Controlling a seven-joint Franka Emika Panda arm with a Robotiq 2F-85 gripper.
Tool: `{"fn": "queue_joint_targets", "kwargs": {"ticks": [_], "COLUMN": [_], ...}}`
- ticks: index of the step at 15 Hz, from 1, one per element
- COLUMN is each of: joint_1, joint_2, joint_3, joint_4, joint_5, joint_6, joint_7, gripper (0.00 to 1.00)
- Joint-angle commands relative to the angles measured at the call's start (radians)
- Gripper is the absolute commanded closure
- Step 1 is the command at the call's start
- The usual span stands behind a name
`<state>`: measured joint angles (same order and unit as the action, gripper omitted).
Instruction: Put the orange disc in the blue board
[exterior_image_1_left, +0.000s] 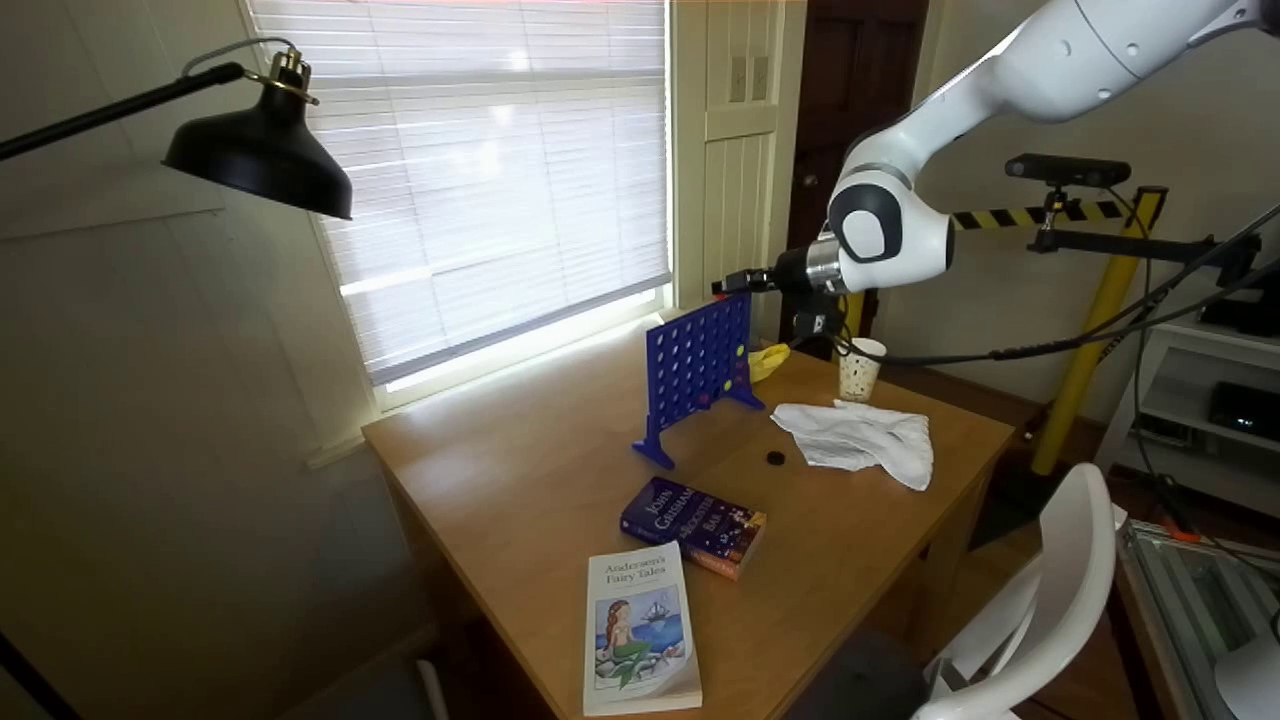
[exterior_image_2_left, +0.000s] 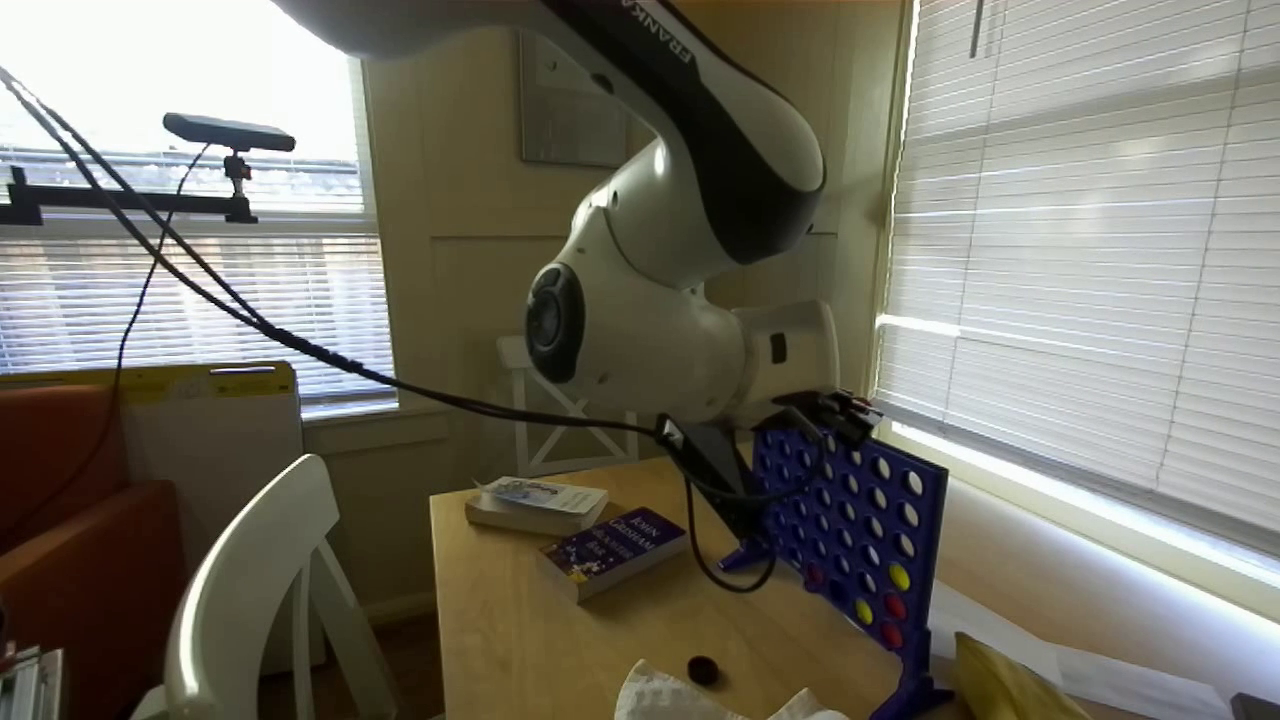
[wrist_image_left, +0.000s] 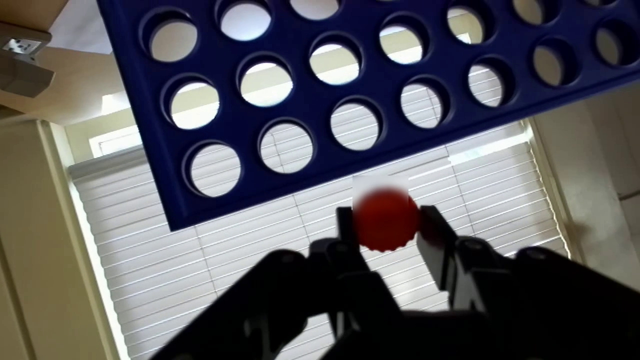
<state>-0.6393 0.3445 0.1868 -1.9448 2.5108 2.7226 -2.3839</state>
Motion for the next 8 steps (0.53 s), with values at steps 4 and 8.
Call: {"fn": "queue_joint_targets", "kwargs": {"ticks": [4, 8], "joint_1": [0.040, 0.056], "joint_2": [0.036, 0.040], "joint_3": [-0.044, -0.058], "joint_4": [0.041, 0.046], "joint_5": [0.000, 0.000], "joint_6": [0.002, 0.003], "joint_7": [0.007, 0.005], "gripper": [0.89, 0.89]}}
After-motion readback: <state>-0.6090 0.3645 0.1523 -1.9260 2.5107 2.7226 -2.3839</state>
